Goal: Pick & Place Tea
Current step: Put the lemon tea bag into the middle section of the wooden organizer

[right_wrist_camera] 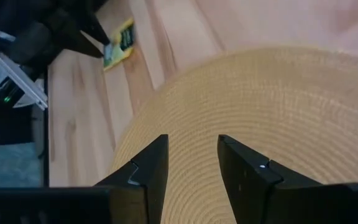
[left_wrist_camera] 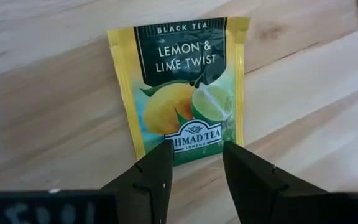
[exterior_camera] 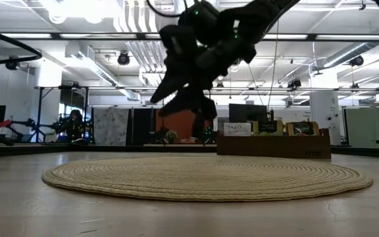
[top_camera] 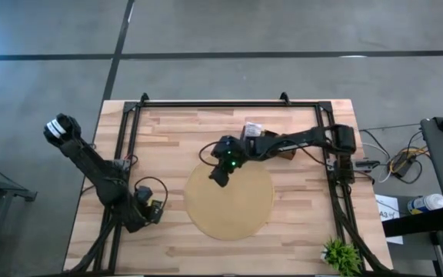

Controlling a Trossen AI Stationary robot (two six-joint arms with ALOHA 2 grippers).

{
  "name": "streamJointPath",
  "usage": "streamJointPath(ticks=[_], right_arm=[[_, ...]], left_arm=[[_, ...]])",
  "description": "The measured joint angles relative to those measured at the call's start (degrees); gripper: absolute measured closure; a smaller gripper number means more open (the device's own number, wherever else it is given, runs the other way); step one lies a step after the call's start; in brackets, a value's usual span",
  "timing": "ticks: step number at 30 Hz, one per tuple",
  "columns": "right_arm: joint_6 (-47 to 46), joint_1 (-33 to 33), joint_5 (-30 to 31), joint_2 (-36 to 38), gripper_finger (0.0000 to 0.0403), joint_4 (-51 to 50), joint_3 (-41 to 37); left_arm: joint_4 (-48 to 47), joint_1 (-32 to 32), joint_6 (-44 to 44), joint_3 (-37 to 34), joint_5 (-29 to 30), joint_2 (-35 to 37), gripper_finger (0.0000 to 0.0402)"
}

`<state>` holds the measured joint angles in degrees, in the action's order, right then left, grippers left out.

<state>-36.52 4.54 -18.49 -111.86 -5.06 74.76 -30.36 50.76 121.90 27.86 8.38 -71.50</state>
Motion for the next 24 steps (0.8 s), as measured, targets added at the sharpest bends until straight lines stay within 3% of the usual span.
streamJointPath(ticks=[3, 9, 19, 24], right_arm=[[-2.0, 0.0, -2.3, -2.3, 0.0266, 1.3, 0.0], [-3.6, 0.3, -6.3, -6.3, 0.0266, 2.5, 4.0], [-3.1, 0.6, -7.1, -16.3, 0.0266, 1.9, 20.3], [-1.0, 1.0, -7.1, -22.8, 0.0266, -7.8, 29.2]], left_arm=[[1.1, 0.0, -0.3, 0.0, 2.7, -1.9, 0.0257], [2.7, -0.4, -3.9, 0.0, 13.7, -4.6, 0.0257], [11.1, -4.1, -14.9, -0.1, 22.9, -9.7, 0.0257], [15.1, -4.9, -17.1, -0.1, 25.2, -12.1, 0.0257]])
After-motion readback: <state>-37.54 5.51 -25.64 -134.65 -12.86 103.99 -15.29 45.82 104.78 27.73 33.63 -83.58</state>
